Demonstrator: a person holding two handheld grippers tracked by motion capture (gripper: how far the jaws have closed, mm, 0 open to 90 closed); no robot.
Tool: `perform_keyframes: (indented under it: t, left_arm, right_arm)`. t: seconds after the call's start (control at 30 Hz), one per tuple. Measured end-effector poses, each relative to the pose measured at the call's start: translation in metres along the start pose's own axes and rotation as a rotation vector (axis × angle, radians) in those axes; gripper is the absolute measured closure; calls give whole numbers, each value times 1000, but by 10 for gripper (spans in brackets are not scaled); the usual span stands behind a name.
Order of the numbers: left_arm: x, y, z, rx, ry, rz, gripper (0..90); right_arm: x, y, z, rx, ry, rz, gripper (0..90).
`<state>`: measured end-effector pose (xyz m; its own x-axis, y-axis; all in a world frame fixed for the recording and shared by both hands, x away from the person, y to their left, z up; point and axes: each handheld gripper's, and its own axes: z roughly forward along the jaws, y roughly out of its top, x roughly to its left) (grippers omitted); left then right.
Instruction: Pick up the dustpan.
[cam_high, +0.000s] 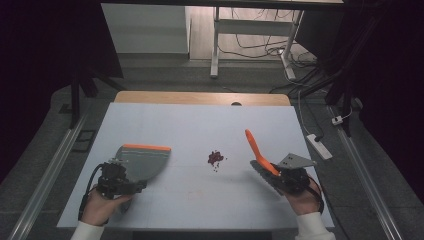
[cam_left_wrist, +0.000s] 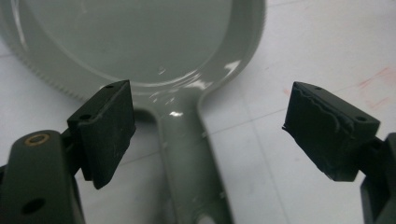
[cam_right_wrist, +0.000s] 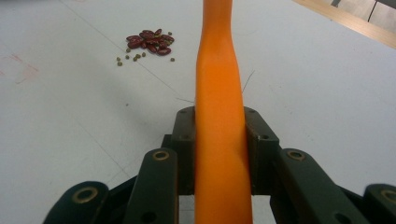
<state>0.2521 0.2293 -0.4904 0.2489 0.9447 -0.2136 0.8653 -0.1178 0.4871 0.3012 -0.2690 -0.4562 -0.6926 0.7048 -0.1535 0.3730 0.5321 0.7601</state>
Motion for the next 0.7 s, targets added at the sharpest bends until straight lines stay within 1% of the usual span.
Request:
perform_keyframes:
  t: [0.03, 0.13, 0.33, 0.43, 0.57, 0.67, 0.7]
  left_arm:
    - [2, -3, 1, 17, 1, -10, 165]
    - [4, -5, 2, 25, 13, -20, 163]
    - [10, -9, 8, 48, 10, -42, 162]
    - [11, -9, 11, 51, 19, -55, 164]
    - [15, -10, 17, 47, 11, -77, 188]
    - [17, -10, 22, 51, -18, -93, 232]
    - [17, -10, 24, 51, -20, -98, 244]
  right_arm:
    - [0, 0, 0, 1, -1, 0, 698]
    - [0, 0, 1, 3, -2, 0, 698]
    - [1, 0, 3, 11, -2, -6, 698]
    - [2, -1, 4, 17, -1, -8, 698]
    - [2, -1, 4, 18, -3, -10, 698]
    - [1, -1, 5, 20, -4, -7, 698]
    - [1, -1, 5, 21, -5, -6, 698]
